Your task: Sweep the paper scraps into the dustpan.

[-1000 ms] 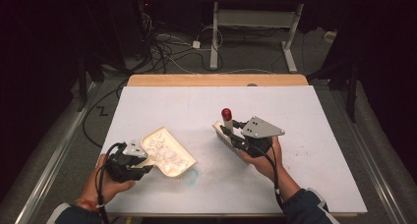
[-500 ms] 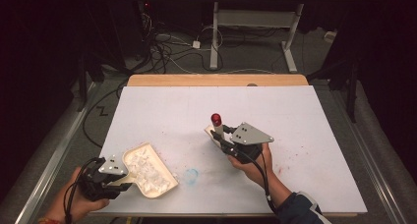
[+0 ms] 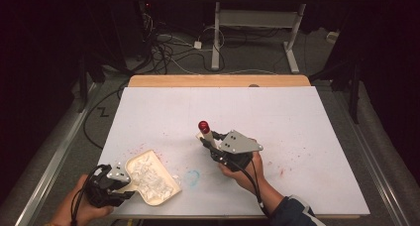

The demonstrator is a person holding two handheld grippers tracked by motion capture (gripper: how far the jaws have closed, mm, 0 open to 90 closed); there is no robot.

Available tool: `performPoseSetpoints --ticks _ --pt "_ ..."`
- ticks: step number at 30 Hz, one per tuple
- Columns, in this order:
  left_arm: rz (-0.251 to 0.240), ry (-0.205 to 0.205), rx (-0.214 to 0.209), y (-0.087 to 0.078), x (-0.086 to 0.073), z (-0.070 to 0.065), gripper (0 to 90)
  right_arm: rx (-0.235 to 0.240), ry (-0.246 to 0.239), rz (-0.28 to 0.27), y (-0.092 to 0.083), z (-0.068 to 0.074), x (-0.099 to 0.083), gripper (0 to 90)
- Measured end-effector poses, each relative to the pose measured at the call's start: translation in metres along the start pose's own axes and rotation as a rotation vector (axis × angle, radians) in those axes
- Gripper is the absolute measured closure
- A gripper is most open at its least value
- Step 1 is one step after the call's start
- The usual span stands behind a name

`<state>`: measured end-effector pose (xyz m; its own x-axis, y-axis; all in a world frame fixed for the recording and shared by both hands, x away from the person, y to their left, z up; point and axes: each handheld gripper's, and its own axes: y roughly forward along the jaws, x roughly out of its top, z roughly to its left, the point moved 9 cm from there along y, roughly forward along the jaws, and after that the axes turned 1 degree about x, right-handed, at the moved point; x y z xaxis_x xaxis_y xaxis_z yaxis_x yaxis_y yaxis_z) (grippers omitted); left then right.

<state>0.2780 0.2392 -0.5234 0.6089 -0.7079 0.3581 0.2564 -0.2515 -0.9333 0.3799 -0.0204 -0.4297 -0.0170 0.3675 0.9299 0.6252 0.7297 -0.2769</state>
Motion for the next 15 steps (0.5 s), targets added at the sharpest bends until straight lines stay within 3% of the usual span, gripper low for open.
performPoseSetpoints --ticks 1,2,6,10,15 --pt "0.001 -0.002 0.002 0.0 0.001 0.0 63.8 0.029 0.022 -0.02 0.005 0.01 0.005 70.6" --pt "-0.001 -0.005 0.007 0.001 0.002 0.0 63.8 0.029 0.022 -0.02 0.005 0.01 0.005 70.6" --pt "-0.002 -0.002 0.01 0.004 0.005 0.0 63.8 0.109 0.053 -0.033 0.016 0.033 0.015 70.5" --pt "0.002 0.004 0.014 0.006 0.006 0.0 63.8 0.186 0.009 -0.002 0.012 0.057 0.021 70.6" --pt "0.0 0.0 0.015 0.009 0.007 -0.002 63.7 0.23 0.018 0.023 0.0 0.057 0.023 70.6"
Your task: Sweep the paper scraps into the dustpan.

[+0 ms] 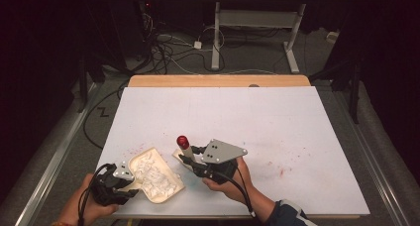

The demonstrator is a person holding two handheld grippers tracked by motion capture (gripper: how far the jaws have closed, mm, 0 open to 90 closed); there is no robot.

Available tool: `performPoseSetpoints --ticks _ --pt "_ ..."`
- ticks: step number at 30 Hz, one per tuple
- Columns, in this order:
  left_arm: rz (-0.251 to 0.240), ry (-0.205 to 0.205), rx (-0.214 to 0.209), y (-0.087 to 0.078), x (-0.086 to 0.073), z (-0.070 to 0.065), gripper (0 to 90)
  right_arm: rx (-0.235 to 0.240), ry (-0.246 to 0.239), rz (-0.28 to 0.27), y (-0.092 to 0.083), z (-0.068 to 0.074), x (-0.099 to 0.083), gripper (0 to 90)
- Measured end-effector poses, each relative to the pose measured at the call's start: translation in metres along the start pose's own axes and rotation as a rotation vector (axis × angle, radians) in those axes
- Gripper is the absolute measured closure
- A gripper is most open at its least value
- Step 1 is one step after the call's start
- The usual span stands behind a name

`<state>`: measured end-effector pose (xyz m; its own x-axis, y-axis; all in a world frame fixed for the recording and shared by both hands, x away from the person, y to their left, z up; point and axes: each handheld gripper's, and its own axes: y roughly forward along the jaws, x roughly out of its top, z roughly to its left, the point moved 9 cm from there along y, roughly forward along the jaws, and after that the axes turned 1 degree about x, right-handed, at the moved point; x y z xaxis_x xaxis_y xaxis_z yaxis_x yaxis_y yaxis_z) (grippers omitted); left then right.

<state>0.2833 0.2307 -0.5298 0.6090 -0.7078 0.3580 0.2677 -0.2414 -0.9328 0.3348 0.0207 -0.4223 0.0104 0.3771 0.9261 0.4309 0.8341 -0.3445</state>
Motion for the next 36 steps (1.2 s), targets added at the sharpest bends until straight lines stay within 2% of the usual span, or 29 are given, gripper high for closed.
performPoseSetpoints --ticks 4,11,18,21,27,34,36 --pt "0.0 -0.003 0.002 0.001 0.001 -0.001 63.7 0.018 -0.012 0.016 -0.005 0.006 -0.001 70.6" --pt "0.0 -0.009 -0.002 0.004 0.004 0.0 63.7 0.064 -0.041 0.016 0.009 0.032 0.002 70.5" --pt "-0.017 -0.015 -0.012 0.008 0.011 -0.001 63.7 0.1 -0.019 -0.019 0.006 0.036 0.011 70.5" --pt "-0.02 -0.012 -0.014 0.013 0.016 -0.003 63.7 0.079 -0.027 -0.028 0.002 0.031 0.013 70.5" --pt "-0.029 -0.014 -0.018 0.018 0.025 -0.004 63.7 0.037 0.001 -0.05 -0.013 0.01 0.015 70.5" --pt "-0.037 -0.018 -0.014 0.022 0.031 -0.007 63.7 -0.033 -0.004 -0.027 -0.037 -0.014 0.007 70.5" --pt "-0.042 -0.02 -0.014 0.023 0.032 -0.007 63.7 -0.069 -0.004 -0.013 -0.046 -0.024 0.001 70.5"
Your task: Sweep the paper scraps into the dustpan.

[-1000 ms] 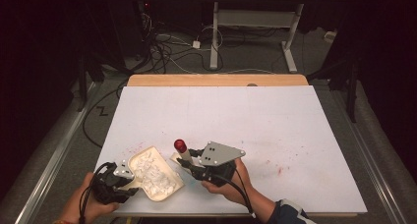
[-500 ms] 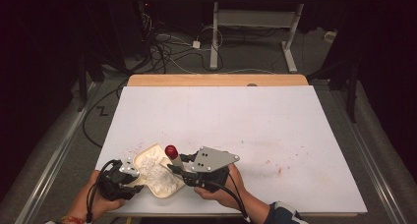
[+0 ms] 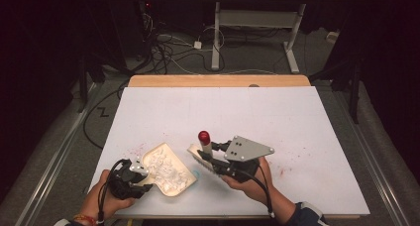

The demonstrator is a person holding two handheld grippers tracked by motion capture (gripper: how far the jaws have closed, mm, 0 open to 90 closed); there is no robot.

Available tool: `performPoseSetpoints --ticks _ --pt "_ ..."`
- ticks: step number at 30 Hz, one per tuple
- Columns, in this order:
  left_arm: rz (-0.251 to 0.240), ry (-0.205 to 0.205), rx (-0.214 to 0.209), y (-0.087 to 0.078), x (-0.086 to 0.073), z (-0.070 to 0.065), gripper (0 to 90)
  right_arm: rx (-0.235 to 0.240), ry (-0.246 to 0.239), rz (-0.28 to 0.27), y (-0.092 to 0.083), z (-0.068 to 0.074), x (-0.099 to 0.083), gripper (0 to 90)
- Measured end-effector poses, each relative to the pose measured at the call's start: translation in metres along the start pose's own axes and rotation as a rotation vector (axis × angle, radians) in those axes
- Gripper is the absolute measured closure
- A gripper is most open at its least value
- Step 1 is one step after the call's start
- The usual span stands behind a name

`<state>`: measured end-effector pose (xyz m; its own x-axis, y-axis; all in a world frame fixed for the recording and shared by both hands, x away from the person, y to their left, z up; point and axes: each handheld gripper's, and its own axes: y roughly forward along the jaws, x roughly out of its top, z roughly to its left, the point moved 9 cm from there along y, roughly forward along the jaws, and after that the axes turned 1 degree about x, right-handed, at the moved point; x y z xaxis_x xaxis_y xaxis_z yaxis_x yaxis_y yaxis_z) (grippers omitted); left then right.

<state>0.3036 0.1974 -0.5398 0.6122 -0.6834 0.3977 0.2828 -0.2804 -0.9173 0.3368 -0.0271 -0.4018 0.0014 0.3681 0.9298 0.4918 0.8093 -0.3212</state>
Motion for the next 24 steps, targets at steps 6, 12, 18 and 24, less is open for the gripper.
performPoseSetpoints --ticks 6,12,18,24 --pt "-0.006 0.001 0.006 0.002 0.004 -0.003 63.7 -0.088 -0.001 0.034 -0.017 -0.024 -0.017 70.5" --pt "-0.016 -0.007 0.005 0.004 0.011 -0.006 63.7 -0.087 0.024 0.054 -0.014 -0.025 -0.029 70.5" --pt "-0.016 -0.009 0.002 0.008 0.018 -0.009 63.6 -0.046 0.008 0.05 -0.004 -0.001 -0.026 70.5" --pt "-0.01 -0.004 0.003 0.013 0.029 -0.014 63.6 0.027 0.035 0.018 0.002 0.02 -0.017 70.5"
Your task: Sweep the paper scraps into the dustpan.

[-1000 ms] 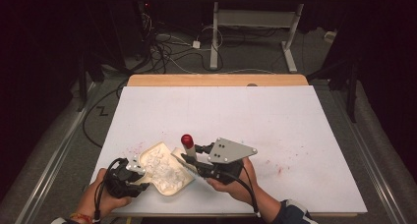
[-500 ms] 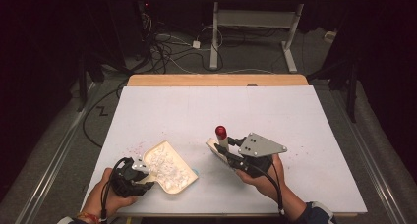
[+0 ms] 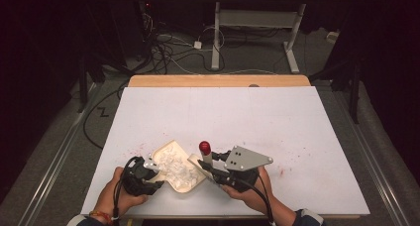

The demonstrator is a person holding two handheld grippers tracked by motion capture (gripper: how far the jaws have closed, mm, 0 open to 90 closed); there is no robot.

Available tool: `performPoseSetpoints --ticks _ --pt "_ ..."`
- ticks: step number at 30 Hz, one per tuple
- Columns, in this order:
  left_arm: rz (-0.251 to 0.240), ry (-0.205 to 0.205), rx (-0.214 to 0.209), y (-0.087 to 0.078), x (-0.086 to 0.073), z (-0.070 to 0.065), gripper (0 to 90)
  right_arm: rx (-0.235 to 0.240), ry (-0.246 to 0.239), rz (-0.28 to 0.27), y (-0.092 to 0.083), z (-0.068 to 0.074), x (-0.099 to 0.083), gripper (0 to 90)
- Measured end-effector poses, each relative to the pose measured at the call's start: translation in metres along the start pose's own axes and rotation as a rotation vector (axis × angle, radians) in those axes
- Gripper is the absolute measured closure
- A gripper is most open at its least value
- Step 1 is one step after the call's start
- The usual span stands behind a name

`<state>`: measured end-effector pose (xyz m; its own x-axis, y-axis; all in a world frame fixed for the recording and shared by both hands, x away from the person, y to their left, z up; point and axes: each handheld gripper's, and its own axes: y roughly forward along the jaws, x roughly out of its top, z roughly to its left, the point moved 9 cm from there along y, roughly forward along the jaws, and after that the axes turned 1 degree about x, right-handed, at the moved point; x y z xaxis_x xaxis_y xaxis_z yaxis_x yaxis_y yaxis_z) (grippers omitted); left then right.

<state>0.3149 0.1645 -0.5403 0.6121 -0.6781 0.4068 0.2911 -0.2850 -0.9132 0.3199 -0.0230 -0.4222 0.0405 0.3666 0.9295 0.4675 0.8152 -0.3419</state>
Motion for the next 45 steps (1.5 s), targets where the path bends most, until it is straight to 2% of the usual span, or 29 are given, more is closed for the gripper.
performPoseSetpoints --ticks 2,5,10,18,25,31,35,45 --pt "-0.002 0.0 -0.001 0.002 0.005 -0.002 63.7 0.015 -0.017 -0.013 0.0 0.006 0.003 70.5" --pt "-0.002 0.01 -0.002 0.005 0.011 -0.005 63.6 0.028 -0.019 -0.013 -0.001 0.008 0.004 70.5" --pt "0.003 0.025 -0.003 0.009 0.02 -0.007 63.6 0.01 -0.027 -0.022 -0.009 0.003 0.007 70.5" --pt "-0.002 0.035 -0.005 0.011 0.025 -0.008 63.6 -0.035 -0.007 -0.043 -0.028 -0.017 0.012 70.4" --pt "-0.005 0.039 -0.01 0.012 0.024 -0.007 63.6 -0.1 0.0 -0.055 -0.042 -0.038 0.015 70.5" --pt "-0.001 0.045 -0.008 0.013 0.024 -0.006 63.6 -0.137 -0.006 -0.049 -0.05 -0.049 0.016 70.5" --pt "-0.001 0.048 -0.011 0.013 0.024 -0.006 63.7 -0.179 -0.027 -0.013 -0.053 -0.059 0.012 70.5" --pt "-0.007 0.052 -0.015 0.015 0.023 -0.005 63.6 -0.215 0.017 -0.014 -0.069 -0.083 0.006 70.5"
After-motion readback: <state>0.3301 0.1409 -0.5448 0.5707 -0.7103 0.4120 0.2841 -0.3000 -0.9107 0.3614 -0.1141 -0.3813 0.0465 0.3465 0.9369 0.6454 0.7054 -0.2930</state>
